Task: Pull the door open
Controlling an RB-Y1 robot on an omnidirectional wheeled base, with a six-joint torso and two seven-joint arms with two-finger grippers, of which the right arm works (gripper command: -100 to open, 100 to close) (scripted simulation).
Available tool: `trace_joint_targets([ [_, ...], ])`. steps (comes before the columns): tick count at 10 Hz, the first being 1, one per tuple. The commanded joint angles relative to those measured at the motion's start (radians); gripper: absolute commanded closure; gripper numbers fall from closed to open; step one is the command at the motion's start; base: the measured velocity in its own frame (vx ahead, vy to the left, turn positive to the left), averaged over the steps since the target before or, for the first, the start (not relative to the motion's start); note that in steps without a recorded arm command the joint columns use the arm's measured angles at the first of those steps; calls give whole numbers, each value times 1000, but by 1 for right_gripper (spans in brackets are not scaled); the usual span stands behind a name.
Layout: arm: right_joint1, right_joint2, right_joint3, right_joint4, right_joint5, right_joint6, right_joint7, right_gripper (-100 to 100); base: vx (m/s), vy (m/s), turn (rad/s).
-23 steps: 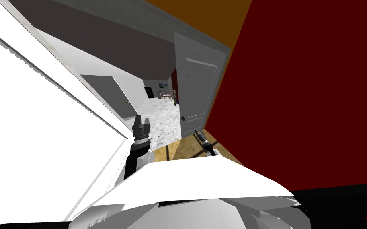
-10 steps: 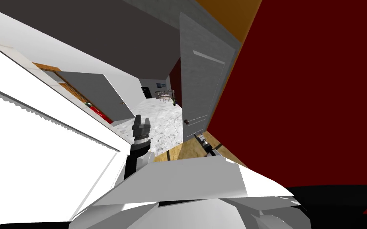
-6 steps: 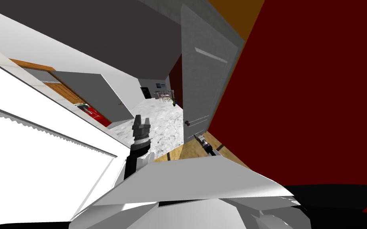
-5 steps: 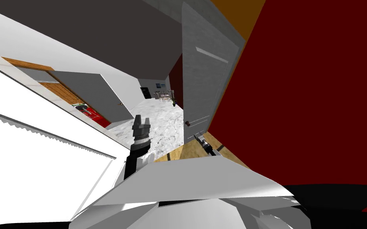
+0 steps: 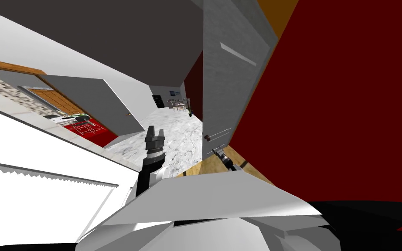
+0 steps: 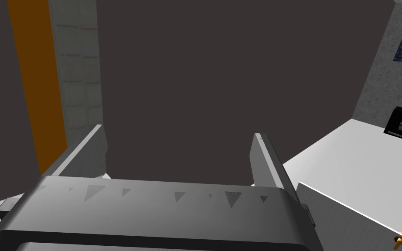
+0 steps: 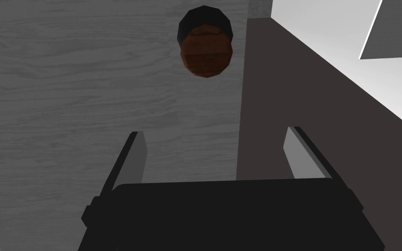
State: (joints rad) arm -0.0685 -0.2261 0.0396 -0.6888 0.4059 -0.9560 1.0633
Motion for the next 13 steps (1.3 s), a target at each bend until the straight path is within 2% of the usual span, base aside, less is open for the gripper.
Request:
trace_joint_targets([
  [1, -12, -2, -1, 28, 7, -10, 18, -100, 112, 44, -21],
  [2, -8, -1, -1, 19, 4, -7, 11, -100, 49, 21, -4],
  [5, 39, -40, -35, 16, -38, -32, 7, -100, 48, 184, 224],
  [6, 39, -40, -35, 16, -38, -32, 7, -100, 78, 112, 52],
  [7, 56, -53, -46, 13, -52, -40, 5, -100, 106, 91, 147],
  [8, 56, -53, -46, 13, -52, -40, 5, -100, 100, 64, 81],
  [11, 106, -92, -81, 7, -95, -64, -1, -100, 171, 73, 219],
  [13, 131, -112, -98, 4, -116, -76, -4, -100, 166, 2, 124],
])
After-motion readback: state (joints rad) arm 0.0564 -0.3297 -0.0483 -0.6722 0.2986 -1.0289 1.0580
